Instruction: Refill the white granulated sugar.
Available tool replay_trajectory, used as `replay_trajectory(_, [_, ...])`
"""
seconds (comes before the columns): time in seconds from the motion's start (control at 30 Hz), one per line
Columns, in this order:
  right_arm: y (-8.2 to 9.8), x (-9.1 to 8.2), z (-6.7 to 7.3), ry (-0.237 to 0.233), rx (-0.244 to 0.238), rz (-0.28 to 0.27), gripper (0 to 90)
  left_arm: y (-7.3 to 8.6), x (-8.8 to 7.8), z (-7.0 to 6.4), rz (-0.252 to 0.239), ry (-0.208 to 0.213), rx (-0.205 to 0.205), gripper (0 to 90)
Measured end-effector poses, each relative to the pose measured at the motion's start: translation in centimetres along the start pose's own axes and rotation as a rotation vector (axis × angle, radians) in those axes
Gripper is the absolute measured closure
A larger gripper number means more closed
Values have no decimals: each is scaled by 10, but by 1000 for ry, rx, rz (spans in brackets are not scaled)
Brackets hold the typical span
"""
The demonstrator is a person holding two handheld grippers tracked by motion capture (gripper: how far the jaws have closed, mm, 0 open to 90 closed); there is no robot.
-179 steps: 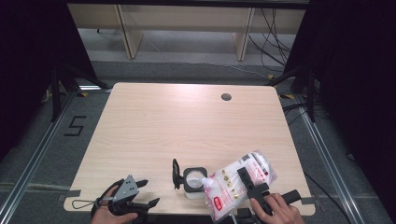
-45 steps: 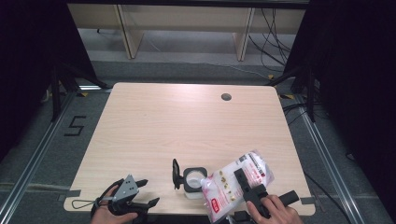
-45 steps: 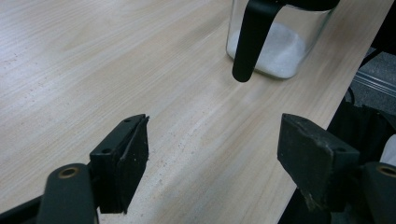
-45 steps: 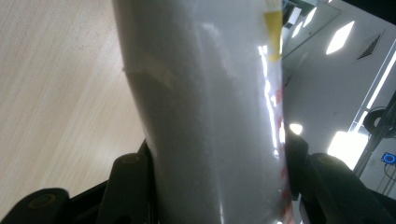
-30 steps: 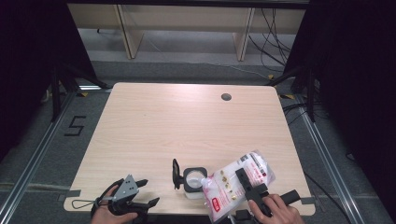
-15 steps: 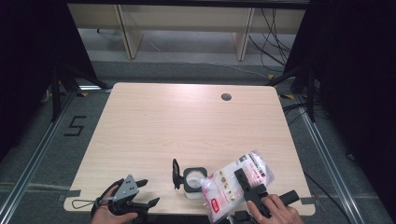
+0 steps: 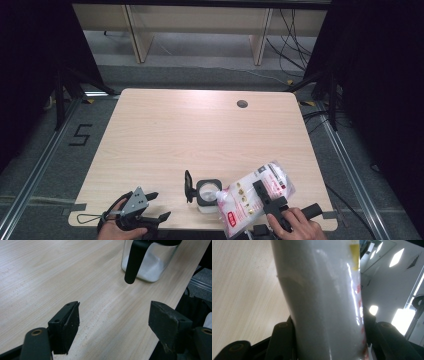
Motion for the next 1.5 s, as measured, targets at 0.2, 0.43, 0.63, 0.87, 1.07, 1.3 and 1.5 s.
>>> replay_trajectory(0.2, [2,1,3,-16,21,-3,552,0,0,1,1,-3,6,244])
replay_trajectory(0.43, [2,1,2,-11,4,-9,555,1,-1,2,13,-10,19,244])
replay_trajectory(0.63, [2,0,2,-10,6,3,557,1,-1,2,11,-8,17,244])
replay_trajectory(0.87, [0,-1,1,-7,5,-3,559,0,-1,3,3,-11,38,244])
replay_trajectory(1.07, [1,-1,3,-15,25,2,559,-1,-1,2,-4,-5,35,244])
replay_trajectory(1.3, [2,-1,3,-19,27,2,560,-2,0,1,-13,0,19,244])
replay_trajectory(1.5, [1,-1,3,-18,32,1,560,-1,-1,2,-2,-1,34,244])
Point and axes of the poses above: each handheld gripper's, and its own axes: x roughly forward along the jaws, y roughly out of its underside, z roughly to its left, the point moved 8 cm from there along x, roughly forward along the jaws, and after that the axes turned 6 degrees about z, right-handed, at the moved point
